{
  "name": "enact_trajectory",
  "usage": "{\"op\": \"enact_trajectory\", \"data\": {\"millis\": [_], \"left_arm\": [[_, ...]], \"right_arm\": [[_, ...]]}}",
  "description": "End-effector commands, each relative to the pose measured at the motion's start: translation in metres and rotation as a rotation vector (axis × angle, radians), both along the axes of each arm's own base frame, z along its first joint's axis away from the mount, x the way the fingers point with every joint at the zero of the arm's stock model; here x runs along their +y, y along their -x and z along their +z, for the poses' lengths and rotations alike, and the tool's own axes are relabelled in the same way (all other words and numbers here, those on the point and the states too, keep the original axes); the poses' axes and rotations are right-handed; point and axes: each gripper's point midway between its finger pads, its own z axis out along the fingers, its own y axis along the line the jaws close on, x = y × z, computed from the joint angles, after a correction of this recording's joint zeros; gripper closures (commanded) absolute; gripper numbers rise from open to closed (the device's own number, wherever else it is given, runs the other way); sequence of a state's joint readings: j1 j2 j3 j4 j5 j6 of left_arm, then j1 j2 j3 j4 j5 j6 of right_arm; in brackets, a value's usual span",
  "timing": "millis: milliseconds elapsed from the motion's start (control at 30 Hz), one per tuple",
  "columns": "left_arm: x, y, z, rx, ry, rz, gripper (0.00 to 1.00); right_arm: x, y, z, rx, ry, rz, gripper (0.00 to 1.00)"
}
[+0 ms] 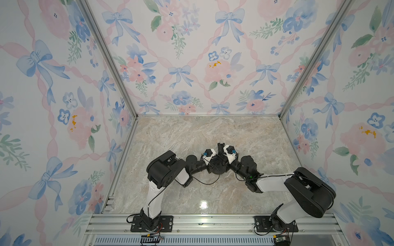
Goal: Assemble a microphone stand
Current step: Screw the microphone stand pole into the microphone stand base.
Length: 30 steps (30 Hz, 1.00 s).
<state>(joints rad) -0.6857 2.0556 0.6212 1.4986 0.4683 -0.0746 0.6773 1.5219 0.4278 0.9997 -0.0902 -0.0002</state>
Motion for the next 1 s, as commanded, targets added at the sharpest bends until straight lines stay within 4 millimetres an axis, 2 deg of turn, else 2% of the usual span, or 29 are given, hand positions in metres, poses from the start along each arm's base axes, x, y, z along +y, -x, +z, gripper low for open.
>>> {"op": "enact_trajectory", "data": {"millis": [0, 167, 233, 367, 500, 700, 767, 867, 933, 967], "left_arm": [[-0.002, 0.01, -0.011, -0.006, -0.025, -0.022, 0.93], [-0.003, 0.016, -0.013, -0.025, -0.039, -0.034, 0.94], [-0.003, 0.016, -0.013, -0.03, -0.041, -0.033, 0.93], [-0.004, 0.018, -0.014, -0.031, -0.044, -0.044, 0.93], [-0.004, 0.017, -0.013, -0.03, -0.041, -0.043, 0.92], [-0.005, 0.016, -0.014, -0.025, -0.04, -0.04, 0.91], [-0.005, 0.016, -0.014, -0.025, -0.038, -0.04, 0.91], [-0.006, 0.015, -0.014, -0.021, -0.038, -0.038, 0.9], [-0.005, 0.014, -0.015, -0.017, -0.037, -0.032, 0.89], [-0.005, 0.012, -0.015, -0.014, -0.035, -0.026, 0.89]], "right_arm": [[-0.002, 0.017, -0.007, 0.041, 0.051, 0.101, 0.69], [-0.016, 0.027, 0.013, 0.036, 0.042, 0.249, 0.56], [-0.022, 0.033, 0.015, 0.031, 0.055, 0.307, 0.51], [-0.031, 0.033, 0.012, 0.029, 0.097, 0.39, 0.49], [-0.024, 0.031, 0.011, 0.019, 0.105, 0.471, 0.48], [-0.003, 0.024, 0.026, -0.006, 0.025, 0.549, 0.49], [0.001, 0.019, 0.025, 0.005, 0.033, 0.554, 0.57], [0.003, 0.012, 0.025, -0.001, 0.016, 0.53, 0.78], [0.003, 0.006, 0.024, 0.001, -0.011, 0.485, 0.88], [0.004, 0.004, 0.022, 0.003, -0.024, 0.456, 0.89]]}}
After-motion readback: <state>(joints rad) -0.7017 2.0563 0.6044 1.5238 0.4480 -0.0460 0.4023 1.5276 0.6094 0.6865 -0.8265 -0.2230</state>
